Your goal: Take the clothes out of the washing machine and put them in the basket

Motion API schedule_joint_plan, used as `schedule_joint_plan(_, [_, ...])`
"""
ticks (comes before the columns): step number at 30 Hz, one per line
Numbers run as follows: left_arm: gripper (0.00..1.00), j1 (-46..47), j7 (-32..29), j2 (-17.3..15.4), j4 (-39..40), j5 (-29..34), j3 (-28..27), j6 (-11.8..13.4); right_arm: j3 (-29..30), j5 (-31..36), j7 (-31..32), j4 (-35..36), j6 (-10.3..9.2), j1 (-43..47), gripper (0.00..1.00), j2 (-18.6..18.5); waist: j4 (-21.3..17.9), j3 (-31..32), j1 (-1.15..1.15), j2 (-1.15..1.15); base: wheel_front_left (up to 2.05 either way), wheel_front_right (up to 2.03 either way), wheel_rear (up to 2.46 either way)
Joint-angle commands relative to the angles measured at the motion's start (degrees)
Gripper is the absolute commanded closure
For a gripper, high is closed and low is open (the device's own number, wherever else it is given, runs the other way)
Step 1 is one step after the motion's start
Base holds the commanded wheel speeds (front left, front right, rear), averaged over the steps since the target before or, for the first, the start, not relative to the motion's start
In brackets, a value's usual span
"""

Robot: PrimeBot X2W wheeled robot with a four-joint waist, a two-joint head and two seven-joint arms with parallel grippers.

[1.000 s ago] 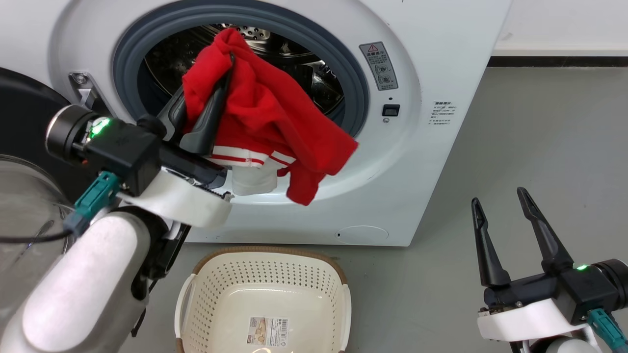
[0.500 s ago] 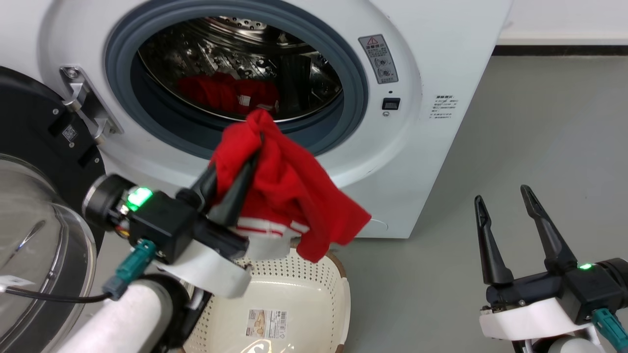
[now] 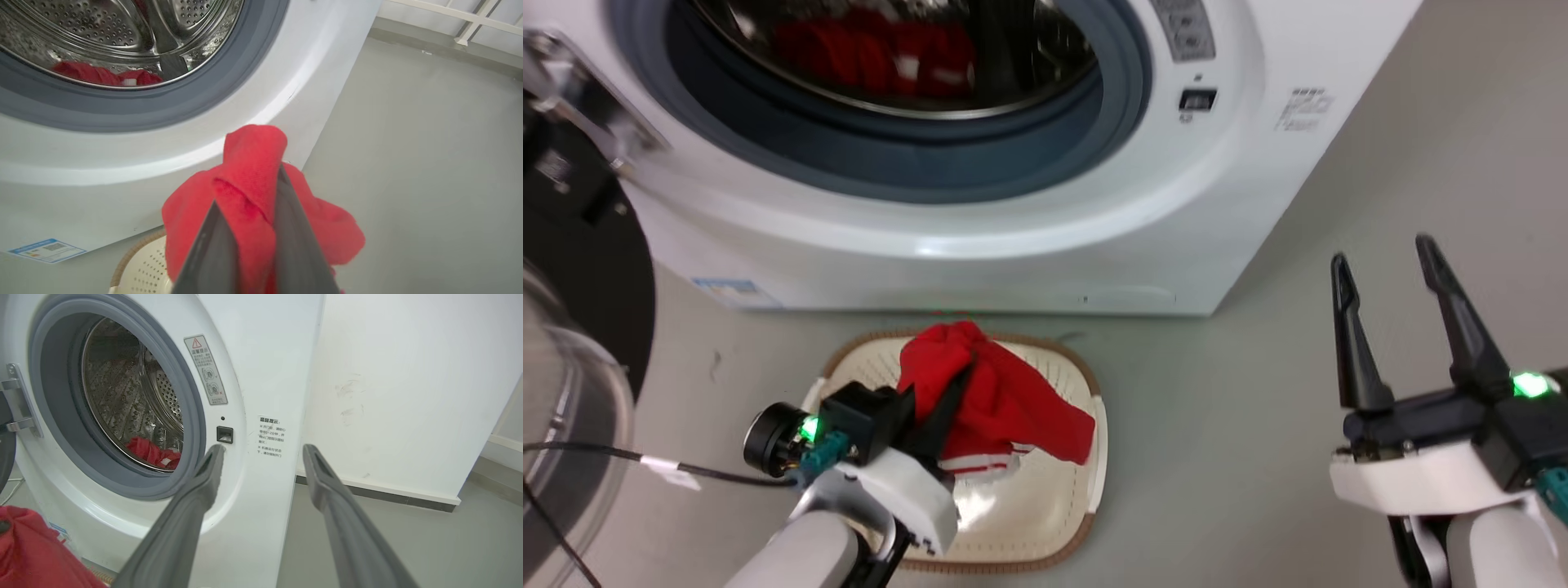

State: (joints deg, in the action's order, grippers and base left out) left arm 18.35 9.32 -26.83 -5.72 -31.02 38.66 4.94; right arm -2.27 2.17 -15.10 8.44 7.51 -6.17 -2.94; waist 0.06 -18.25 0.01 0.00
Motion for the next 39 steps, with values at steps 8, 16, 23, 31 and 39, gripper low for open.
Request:
schedule_joint_plan(8, [1.0,10.6,3.3,6.8,-22.6,-0.9,0.7,-5.9,0.6,0.0,-0.1,1.9,-0.05,-7.1,0.0,0.1,-2.4,-16.0,-0.01,0.0,0.0,0.0,0.0])
schedule_joint_plan(16, [1.0,22.7,4.1,12.0,-44.8,0.4,2.4,-9.8,1.5,-0.9,-0.1,3.5,-0.04,-11.9,0.0,0.1,-4.2,-26.5,-0.01,0.0,0.0,0.0,0.0])
schedule_joint_plan(23, [1.0,29.8,3.5,14.9,-57.1,1.3,4.4,-11.3,2.5,-1.4,-0.1,4.7,-0.04,-14.5,0.0,0.1,-5.1,-32.0,-0.01,0.0,0.0,0.0,0.0])
schedule_joint_plan(31, [1.0,34.3,-1.7,17.7,-66.2,1.3,6.0,-11.3,3.3,-1.9,-0.1,5.5,-0.04,-15.8,0.0,0.1,-5.5,-35.9,-0.01,0.0,0.0,0.0,0.0])
schedule_joint_plan(39, [0.0,32.4,-4.5,18.8,-67.7,0.8,6.8,-11.3,2.7,-2.1,-0.1,4.3,-0.04,-16.3,0.0,0.1,-5.2,-33.4,-0.01,0.0,0.0,0.0,0.0])
